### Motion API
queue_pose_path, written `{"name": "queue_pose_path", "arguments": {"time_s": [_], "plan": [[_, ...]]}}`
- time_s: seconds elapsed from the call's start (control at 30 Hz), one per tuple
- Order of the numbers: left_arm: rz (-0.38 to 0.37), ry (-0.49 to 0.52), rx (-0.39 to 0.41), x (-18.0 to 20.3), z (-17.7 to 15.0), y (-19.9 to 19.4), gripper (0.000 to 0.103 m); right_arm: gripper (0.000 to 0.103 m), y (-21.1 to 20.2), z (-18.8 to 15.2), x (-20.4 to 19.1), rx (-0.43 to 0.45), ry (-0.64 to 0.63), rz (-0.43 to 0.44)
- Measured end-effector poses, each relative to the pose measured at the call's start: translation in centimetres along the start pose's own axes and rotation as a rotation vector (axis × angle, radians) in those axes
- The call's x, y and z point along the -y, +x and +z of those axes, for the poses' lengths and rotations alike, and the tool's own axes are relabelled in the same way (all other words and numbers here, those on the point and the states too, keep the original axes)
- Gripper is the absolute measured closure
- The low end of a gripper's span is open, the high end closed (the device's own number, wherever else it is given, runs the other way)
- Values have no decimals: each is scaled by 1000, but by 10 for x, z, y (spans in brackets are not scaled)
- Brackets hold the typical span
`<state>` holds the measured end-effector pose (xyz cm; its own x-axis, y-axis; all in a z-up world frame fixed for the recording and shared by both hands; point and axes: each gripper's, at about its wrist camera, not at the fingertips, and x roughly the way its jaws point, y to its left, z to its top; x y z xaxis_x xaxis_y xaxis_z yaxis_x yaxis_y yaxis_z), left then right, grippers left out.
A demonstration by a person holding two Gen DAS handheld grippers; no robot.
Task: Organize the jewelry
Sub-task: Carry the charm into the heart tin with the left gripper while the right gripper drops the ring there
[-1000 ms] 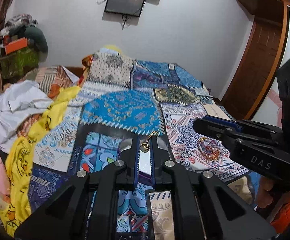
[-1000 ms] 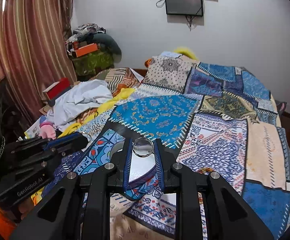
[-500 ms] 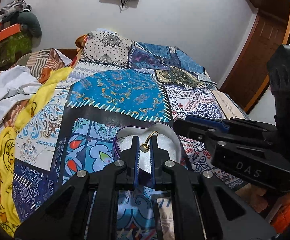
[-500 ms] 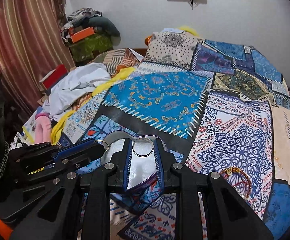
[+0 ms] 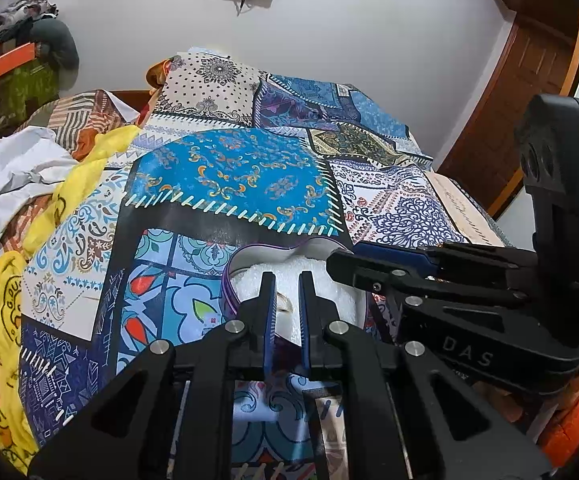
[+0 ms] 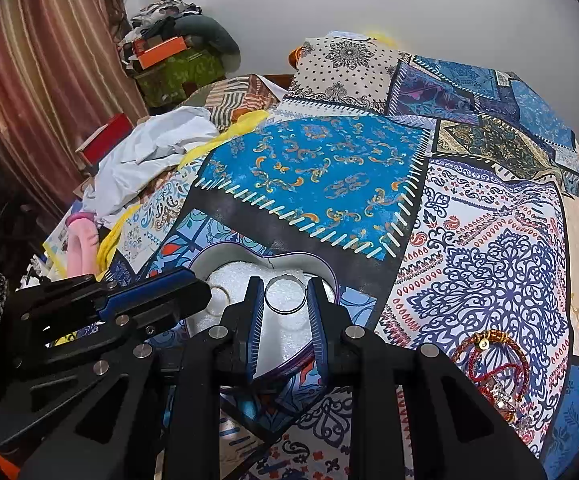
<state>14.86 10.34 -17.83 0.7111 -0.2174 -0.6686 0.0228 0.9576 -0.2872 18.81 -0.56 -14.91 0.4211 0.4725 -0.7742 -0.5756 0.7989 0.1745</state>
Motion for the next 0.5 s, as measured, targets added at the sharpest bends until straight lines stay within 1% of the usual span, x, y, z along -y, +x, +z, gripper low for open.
{"name": "queue_pose_path", "arguments": {"time_s": [0.2, 0.33, 0.5], "plan": [[19, -11, 16, 2, 2, -14, 95, 83, -4, 1, 1, -4, 9, 4], [36, -1, 41, 8, 4, -30, 95, 80, -15, 0, -2, 16, 4, 3], [51, 13, 73, 18, 7, -49, 95, 79, -36, -1, -7, 55, -8, -21]]}}
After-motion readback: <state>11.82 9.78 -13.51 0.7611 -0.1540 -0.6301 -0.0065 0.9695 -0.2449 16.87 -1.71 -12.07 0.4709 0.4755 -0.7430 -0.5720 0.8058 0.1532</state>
